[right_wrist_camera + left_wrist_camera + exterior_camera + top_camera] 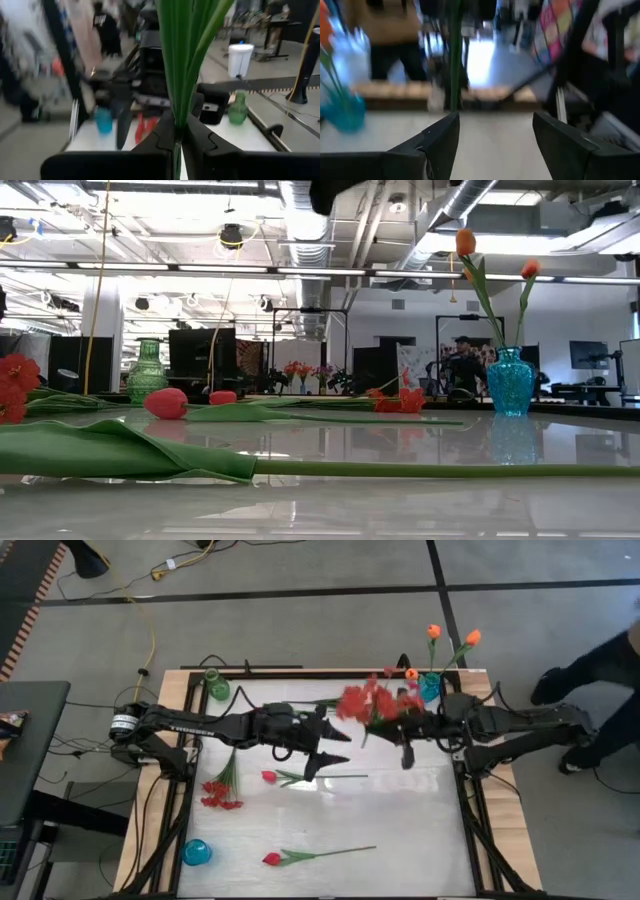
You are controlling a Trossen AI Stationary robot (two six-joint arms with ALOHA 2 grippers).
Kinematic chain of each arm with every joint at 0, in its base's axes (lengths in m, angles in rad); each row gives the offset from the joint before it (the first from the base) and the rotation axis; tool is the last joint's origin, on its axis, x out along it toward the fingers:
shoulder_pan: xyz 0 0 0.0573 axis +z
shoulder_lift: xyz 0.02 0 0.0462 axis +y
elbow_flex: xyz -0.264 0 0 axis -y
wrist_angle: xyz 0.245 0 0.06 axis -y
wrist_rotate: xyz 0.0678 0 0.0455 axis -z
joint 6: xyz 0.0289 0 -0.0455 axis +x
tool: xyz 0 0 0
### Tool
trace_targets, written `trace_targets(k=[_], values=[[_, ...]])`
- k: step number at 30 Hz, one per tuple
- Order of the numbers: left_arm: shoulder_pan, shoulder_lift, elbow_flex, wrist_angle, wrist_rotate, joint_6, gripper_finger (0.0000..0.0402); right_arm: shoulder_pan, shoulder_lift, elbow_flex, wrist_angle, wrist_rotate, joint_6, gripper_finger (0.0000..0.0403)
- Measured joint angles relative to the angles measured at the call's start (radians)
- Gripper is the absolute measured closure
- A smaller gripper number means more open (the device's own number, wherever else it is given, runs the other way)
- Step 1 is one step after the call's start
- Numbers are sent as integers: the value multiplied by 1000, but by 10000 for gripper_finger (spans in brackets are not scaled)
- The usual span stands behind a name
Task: Sort flowers into vase by color
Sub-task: Put the right red flowers into the green vase
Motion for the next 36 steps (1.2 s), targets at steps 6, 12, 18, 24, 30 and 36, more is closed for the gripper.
trace_targets(k=[6, 12, 18, 24, 30, 36], values=[[7, 0, 0, 90, -139, -1, 162, -13, 80, 0, 165, -6, 40, 361], [24, 0, 0, 90, -102, -46, 161, -14, 150, 0, 249, -7, 42, 360], [32, 0, 0, 89, -32, -57, 162, -40, 173, 0, 259, -7, 42, 360], [50, -12, 0, 79, -23, -73, 164, -60, 173, 0, 258, -6, 41, 360], [76, -20, 0, 70, -13, -87, 215, -60, 173, 0, 257, -6, 41, 360], [91, -23, 0, 50, 26, -107, 291, -60, 173, 0, 256, -6, 40, 360]])
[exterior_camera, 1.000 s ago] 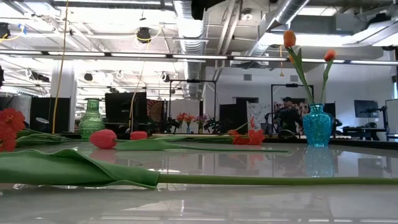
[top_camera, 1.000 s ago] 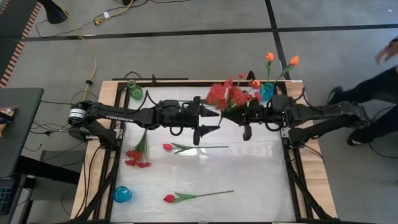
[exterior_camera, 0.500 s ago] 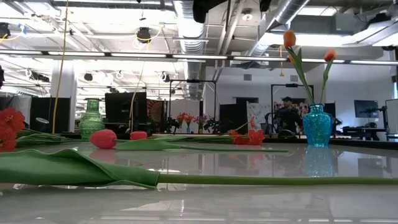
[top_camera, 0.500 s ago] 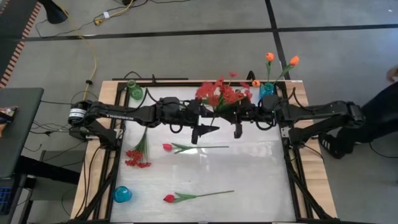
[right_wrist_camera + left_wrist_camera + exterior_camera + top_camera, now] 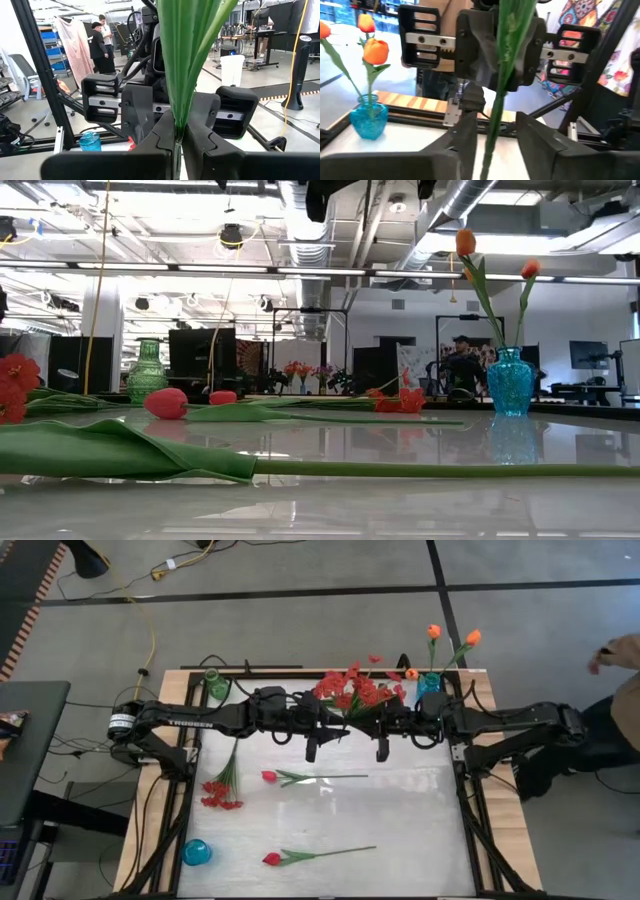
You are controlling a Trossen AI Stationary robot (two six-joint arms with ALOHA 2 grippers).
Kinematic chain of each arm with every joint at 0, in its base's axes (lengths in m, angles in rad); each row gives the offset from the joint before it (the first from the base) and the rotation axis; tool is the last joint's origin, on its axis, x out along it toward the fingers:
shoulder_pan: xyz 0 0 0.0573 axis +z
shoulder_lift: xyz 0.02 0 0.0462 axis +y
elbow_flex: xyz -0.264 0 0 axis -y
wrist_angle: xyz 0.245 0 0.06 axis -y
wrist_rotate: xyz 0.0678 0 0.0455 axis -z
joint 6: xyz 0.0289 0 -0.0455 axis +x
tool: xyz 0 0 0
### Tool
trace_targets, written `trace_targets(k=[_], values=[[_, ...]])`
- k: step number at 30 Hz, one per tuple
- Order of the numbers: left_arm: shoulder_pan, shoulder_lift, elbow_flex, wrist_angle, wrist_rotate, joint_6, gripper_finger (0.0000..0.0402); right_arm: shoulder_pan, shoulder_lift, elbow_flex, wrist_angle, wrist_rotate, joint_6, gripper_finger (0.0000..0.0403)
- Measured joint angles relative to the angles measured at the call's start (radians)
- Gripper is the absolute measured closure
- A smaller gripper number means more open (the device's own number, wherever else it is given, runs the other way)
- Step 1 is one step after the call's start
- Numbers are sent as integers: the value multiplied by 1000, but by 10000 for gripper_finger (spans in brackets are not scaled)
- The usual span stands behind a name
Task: Sort flowers into vase by color
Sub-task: Put the right red flowers into the green vase
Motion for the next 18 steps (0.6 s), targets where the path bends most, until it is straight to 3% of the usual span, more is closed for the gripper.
trace_targets(k=[8, 14, 18], values=[[1, 0, 0, 1, 2, 18, 390, 0, 0, 0, -2, -1, 3, 343], [1, 0, 0, 2, 3, 18, 390, 0, 0, 0, -3, -2, 44, 313], [1, 0, 0, 2, 3, 18, 395, 0, 0, 0, -2, -2, 44, 271]])
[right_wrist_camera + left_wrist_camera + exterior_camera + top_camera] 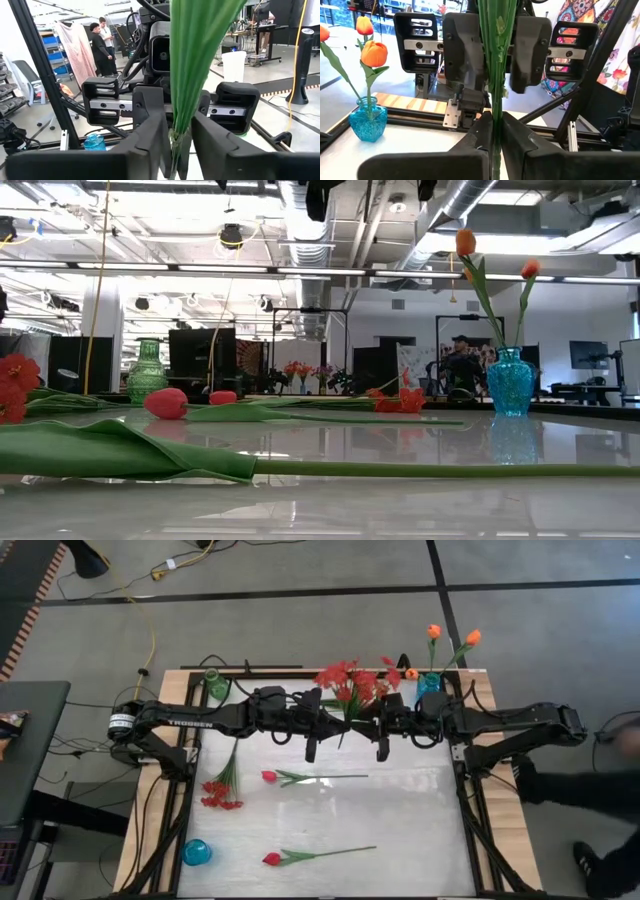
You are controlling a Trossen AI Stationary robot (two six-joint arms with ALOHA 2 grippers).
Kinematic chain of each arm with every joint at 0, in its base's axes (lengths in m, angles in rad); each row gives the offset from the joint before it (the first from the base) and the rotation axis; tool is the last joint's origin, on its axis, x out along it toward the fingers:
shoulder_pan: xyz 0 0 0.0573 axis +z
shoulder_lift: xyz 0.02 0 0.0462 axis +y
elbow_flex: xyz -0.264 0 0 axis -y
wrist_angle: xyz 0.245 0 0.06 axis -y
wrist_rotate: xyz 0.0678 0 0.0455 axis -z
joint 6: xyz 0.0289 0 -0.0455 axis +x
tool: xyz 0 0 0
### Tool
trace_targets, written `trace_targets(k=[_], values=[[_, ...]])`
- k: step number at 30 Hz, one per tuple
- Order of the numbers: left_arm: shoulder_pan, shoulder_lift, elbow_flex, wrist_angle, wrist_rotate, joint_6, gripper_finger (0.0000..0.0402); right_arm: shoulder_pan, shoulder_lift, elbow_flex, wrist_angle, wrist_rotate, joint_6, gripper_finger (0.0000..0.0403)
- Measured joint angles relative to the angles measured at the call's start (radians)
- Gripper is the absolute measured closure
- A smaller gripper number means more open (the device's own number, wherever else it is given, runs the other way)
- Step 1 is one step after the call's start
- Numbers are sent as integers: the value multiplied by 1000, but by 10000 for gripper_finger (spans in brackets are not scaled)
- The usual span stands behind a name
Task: Sort flowers into vase by color
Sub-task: Put the right red flowers into the green vase
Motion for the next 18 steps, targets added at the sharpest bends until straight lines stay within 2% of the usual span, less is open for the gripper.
trace_targets(k=[9, 13, 18], values=[[31, -15, 0, -4, -10, 12, 396, -13, -34, 0, -2, -3, 7, 154], [71, -63, 0, -44, -21, 41, 397, -13, -65, 0, -29, -4, 7, 141], [133, -143, 0, -117, -88, 104, 397, -13, -91, 0, -74, -4, 8, 142]])
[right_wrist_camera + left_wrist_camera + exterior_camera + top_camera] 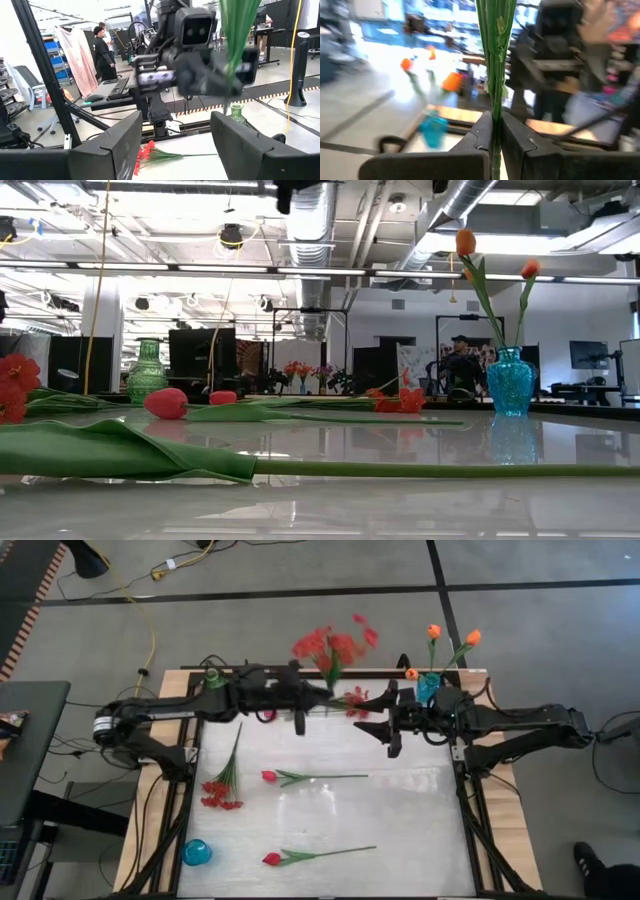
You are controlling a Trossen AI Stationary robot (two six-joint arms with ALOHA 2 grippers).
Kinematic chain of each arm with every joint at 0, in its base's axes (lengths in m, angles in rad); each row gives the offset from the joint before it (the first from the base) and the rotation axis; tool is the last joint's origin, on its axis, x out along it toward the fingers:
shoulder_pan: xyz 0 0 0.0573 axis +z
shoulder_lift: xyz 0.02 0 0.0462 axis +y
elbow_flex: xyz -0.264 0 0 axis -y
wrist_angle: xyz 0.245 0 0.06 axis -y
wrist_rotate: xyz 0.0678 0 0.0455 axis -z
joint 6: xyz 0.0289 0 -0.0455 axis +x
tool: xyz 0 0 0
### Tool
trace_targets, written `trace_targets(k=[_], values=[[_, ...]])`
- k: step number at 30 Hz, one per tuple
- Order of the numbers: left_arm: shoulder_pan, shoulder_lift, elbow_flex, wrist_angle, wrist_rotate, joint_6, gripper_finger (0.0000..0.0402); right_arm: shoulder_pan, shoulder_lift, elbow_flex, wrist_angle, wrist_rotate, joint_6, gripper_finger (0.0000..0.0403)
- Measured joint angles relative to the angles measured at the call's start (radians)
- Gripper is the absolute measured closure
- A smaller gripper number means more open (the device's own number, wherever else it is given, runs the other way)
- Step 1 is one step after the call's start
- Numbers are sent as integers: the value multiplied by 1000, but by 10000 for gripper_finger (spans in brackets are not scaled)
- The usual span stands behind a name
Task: Sort flowers into vase by color
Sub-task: Put the right red flowers into the green vase
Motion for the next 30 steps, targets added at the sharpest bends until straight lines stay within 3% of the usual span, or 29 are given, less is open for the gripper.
trace_targets(k=[16, 30], values=[[301, -168, -8, -244, -174, 125, 397, 0, -2, 0, -51, 0, 2, 142], [568, -371, -342, -96, -244, 34, 397, 2, -1, 0, -91, 0, 26, 143]])
